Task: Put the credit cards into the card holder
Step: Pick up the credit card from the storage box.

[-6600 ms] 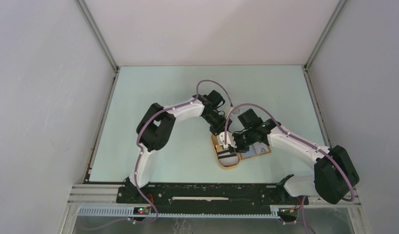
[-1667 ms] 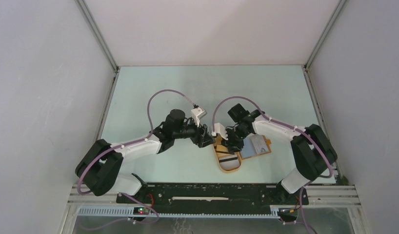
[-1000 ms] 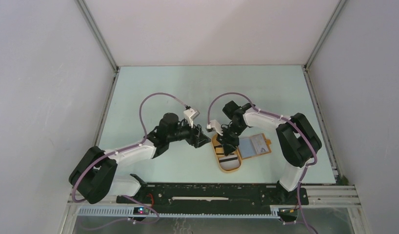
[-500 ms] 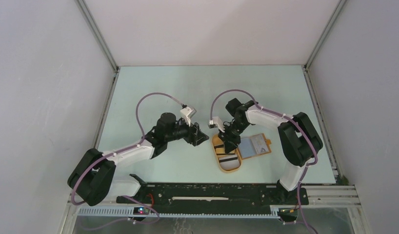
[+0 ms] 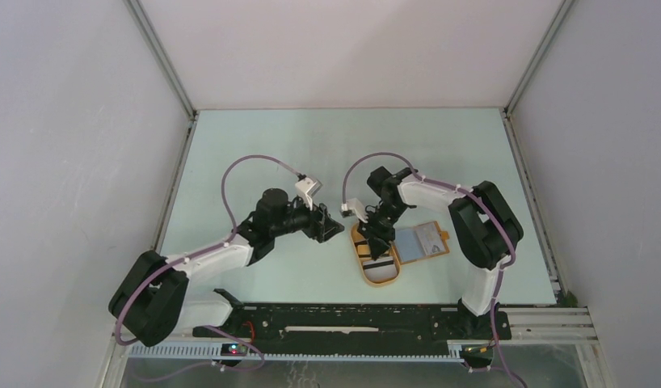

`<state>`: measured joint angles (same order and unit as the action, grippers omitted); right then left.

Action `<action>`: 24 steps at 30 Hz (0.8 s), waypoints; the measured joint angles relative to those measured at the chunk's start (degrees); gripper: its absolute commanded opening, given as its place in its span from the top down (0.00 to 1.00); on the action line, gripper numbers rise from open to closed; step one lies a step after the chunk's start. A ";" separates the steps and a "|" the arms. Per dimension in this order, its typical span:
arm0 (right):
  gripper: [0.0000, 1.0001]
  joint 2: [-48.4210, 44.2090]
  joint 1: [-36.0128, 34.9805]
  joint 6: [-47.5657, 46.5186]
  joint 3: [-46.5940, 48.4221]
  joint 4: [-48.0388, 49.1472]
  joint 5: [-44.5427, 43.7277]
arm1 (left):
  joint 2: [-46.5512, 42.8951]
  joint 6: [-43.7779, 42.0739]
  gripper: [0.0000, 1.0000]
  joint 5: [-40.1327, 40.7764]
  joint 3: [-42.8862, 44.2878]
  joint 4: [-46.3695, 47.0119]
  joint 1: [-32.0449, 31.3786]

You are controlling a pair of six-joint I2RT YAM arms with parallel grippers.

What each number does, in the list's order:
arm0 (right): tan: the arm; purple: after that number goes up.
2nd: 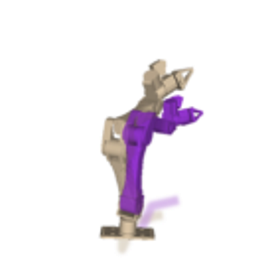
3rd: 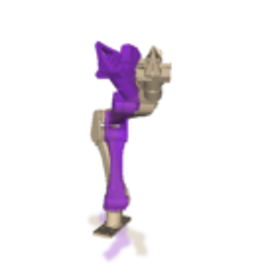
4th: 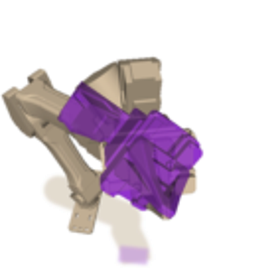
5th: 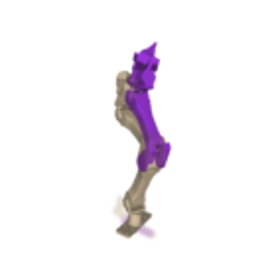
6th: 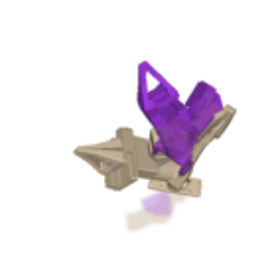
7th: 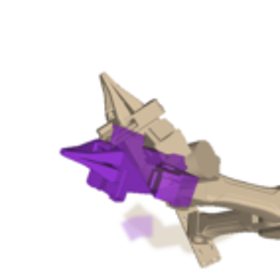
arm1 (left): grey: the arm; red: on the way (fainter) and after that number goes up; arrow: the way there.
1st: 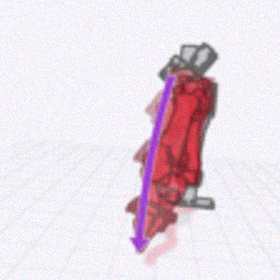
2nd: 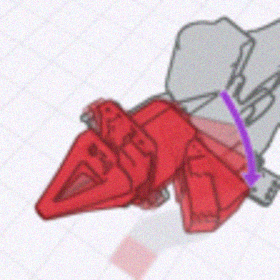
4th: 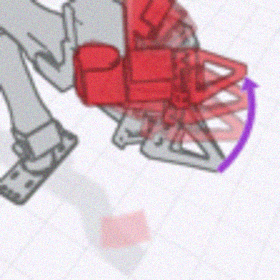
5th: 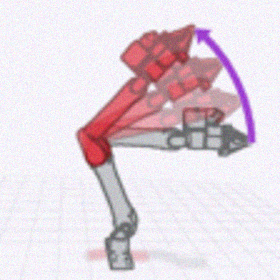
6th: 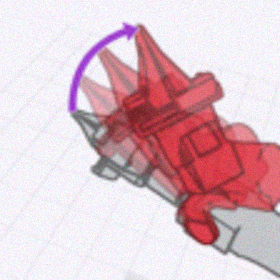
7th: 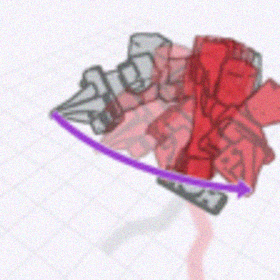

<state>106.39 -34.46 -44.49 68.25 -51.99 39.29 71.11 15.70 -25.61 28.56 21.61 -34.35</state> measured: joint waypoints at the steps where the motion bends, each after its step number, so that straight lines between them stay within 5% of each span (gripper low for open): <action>1: 0.65 0.13 -0.15 0.07 0.15 -0.26 -0.02 | -0.37 0.04 0.29 0.02 -0.31 0.15 0.07; 24: 0.70 0.02 0.61 -0.17 2.43 -3.72 1.66 | -1.79 0.87 0.29 0.00 -1.62 0.15 1.14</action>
<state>106.41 -33.85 -44.66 70.67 -55.70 40.95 69.32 16.58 -25.61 26.94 21.76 -33.21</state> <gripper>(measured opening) 0.295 0.711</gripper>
